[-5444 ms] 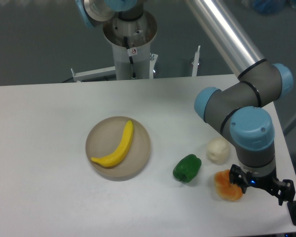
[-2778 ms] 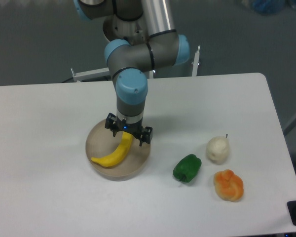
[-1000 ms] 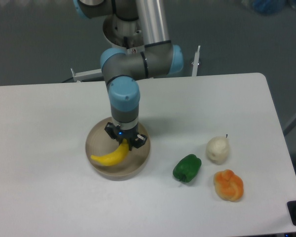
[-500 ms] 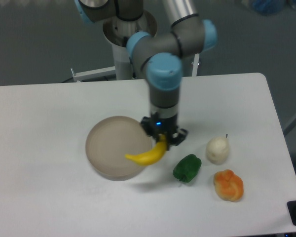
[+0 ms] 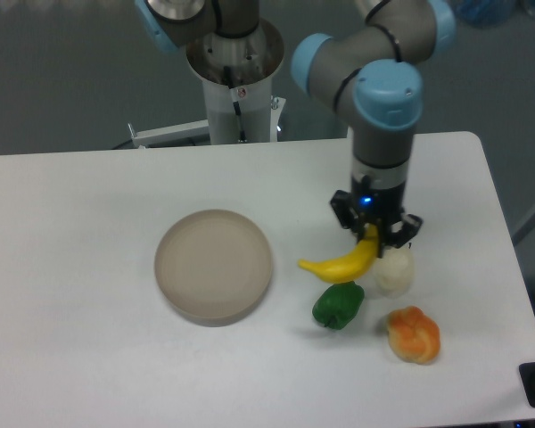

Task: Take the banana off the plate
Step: 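Lift the banana off the plate and carry it toward the white fruit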

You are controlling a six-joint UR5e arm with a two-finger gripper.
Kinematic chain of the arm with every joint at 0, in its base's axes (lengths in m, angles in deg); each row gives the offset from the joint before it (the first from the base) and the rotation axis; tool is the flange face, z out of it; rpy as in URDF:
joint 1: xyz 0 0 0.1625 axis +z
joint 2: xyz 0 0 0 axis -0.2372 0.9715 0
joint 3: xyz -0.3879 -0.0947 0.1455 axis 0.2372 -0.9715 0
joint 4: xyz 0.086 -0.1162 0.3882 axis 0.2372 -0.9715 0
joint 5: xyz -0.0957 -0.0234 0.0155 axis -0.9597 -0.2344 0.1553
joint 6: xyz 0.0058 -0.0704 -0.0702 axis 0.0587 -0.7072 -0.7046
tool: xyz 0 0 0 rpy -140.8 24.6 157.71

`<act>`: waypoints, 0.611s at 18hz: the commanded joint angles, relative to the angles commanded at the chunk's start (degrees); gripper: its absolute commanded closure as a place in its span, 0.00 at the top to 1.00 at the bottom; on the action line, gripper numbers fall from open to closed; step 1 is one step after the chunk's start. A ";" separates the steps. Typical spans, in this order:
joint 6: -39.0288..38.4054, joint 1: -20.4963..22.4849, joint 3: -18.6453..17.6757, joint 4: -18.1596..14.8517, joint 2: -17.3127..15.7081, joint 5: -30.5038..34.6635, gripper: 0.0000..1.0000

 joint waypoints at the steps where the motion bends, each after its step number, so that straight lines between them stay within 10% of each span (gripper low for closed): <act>1: 0.09 0.00 0.26 0.18 0.18 0.18 0.31; 11: 0.26 -0.26 3.69 0.09 2.73 1.85 0.31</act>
